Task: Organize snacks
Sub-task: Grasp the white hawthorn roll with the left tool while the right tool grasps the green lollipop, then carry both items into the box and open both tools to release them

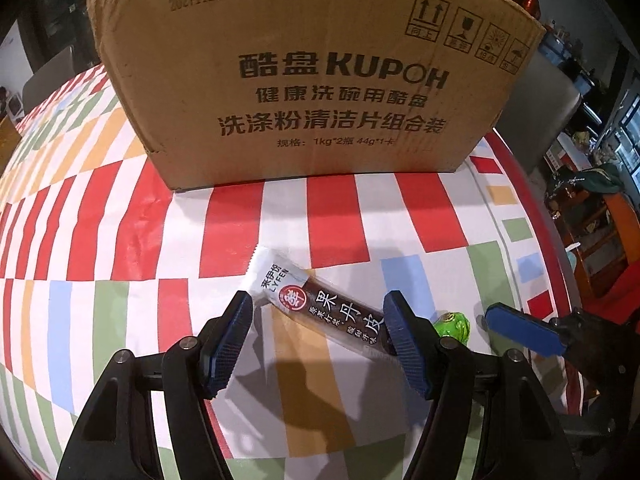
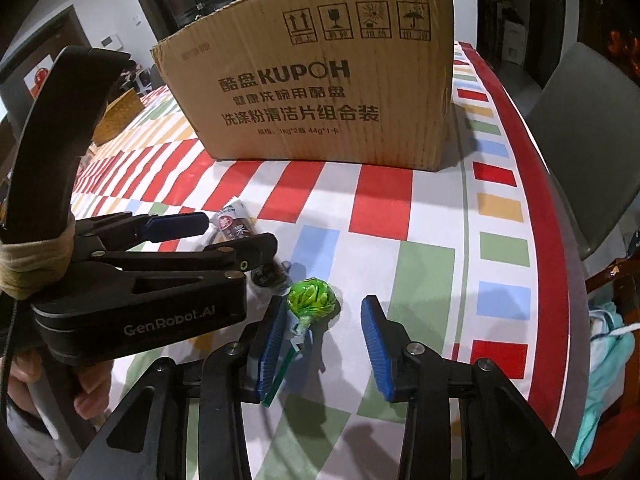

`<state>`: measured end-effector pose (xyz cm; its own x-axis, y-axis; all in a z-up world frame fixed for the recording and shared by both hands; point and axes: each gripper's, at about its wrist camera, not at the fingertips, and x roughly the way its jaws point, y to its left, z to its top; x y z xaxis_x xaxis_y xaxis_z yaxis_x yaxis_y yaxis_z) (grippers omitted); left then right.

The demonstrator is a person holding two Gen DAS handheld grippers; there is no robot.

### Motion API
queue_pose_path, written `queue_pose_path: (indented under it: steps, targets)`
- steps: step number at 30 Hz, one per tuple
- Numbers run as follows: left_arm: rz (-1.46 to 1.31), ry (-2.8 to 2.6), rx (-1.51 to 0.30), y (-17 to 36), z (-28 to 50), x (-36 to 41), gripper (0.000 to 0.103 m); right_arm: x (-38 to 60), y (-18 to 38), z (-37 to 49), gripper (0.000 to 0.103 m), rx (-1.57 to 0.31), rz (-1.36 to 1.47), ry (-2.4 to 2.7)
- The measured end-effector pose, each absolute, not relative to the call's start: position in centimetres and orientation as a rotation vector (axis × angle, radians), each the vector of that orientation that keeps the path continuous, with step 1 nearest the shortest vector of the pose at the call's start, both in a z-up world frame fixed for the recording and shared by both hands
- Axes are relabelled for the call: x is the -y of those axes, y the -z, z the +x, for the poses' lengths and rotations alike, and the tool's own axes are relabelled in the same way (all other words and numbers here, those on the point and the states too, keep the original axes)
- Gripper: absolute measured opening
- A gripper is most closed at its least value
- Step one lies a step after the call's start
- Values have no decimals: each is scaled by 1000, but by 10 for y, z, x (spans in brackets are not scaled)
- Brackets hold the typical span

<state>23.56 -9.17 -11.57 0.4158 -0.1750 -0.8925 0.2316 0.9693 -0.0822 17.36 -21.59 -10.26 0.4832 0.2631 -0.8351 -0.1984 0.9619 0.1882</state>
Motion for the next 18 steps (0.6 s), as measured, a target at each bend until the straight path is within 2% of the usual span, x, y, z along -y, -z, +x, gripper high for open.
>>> queue_pose_path:
  steps: [7,10,18]
  targets:
    - [6,260,-1142,121,229,73,48,214,107,179,38,-1034,70,-279]
    - [3,266,-1142,121,227,69,28,211,109,181,35,-1034,64,-289]
    - [-9,275,-1137,119,221,64,19,208,115,189,28,-1044,63,-294]
